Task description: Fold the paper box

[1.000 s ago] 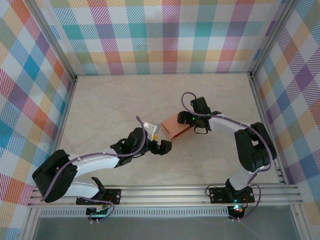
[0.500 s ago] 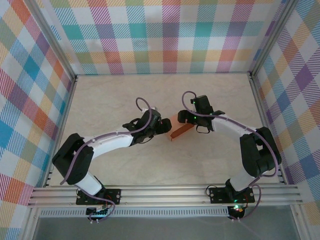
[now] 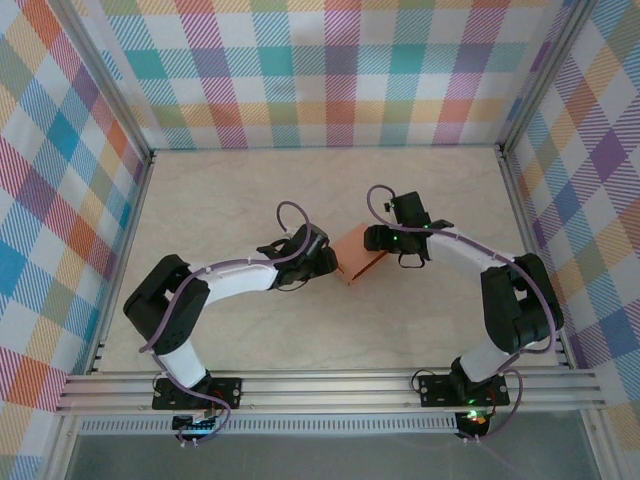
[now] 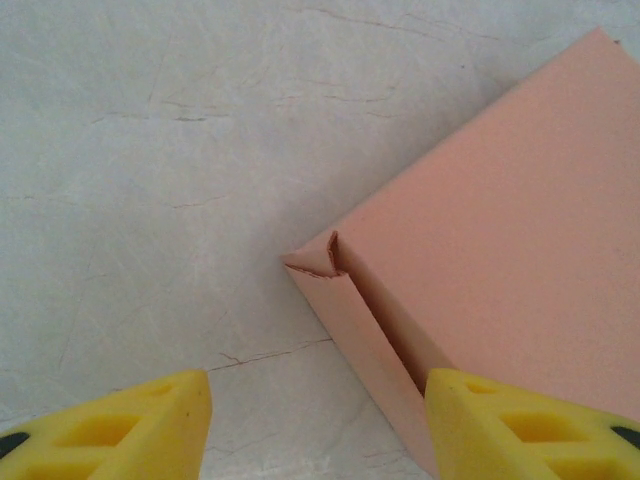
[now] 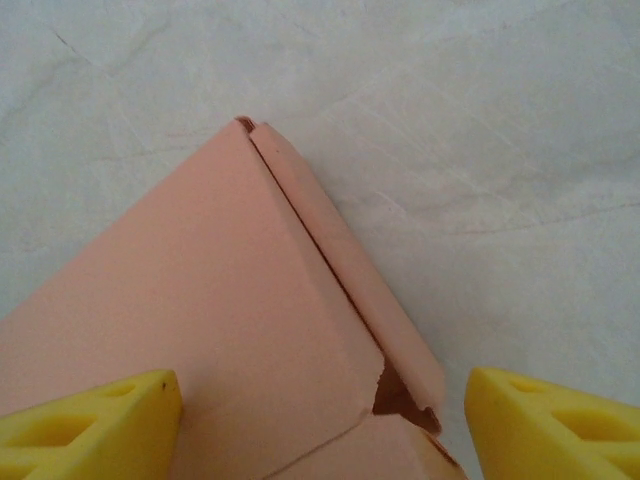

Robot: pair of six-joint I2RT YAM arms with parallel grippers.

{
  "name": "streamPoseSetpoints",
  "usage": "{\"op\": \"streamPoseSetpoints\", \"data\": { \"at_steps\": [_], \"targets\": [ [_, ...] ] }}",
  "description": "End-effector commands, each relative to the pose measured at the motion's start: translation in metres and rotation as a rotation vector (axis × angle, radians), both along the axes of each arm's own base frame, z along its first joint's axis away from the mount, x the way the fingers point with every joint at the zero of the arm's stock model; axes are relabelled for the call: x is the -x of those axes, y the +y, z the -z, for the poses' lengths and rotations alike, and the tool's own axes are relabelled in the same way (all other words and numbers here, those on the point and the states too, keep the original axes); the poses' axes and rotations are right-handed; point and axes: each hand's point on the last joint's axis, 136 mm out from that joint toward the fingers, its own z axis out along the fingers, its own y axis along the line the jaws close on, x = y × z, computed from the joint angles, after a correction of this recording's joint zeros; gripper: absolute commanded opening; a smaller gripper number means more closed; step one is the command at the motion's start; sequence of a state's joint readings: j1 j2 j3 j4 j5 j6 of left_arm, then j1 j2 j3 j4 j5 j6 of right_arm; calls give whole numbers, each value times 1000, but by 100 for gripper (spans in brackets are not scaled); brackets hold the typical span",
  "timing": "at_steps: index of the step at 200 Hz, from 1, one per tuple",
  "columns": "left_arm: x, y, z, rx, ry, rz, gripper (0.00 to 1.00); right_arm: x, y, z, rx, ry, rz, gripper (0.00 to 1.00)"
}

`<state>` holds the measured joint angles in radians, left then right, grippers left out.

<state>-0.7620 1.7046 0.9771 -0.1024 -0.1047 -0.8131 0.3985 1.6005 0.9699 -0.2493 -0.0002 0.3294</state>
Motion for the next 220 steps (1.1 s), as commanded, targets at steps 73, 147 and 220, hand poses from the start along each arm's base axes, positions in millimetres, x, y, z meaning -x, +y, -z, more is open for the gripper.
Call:
{"op": "streamPoseSetpoints", "data": {
  "at_steps": [73, 147, 220],
  "targets": [
    [-1, 7, 16, -24, 36, -13, 58, 0, -21, -36, 84, -51, -64, 99],
    [2, 15, 36, -55, 73, -26, 52, 7, -16, 26, 97, 99, -97, 83],
    [1, 17, 54, -67, 101, -30, 51, 12, -11, 49, 51, 187, -57, 68]
  ]
}}
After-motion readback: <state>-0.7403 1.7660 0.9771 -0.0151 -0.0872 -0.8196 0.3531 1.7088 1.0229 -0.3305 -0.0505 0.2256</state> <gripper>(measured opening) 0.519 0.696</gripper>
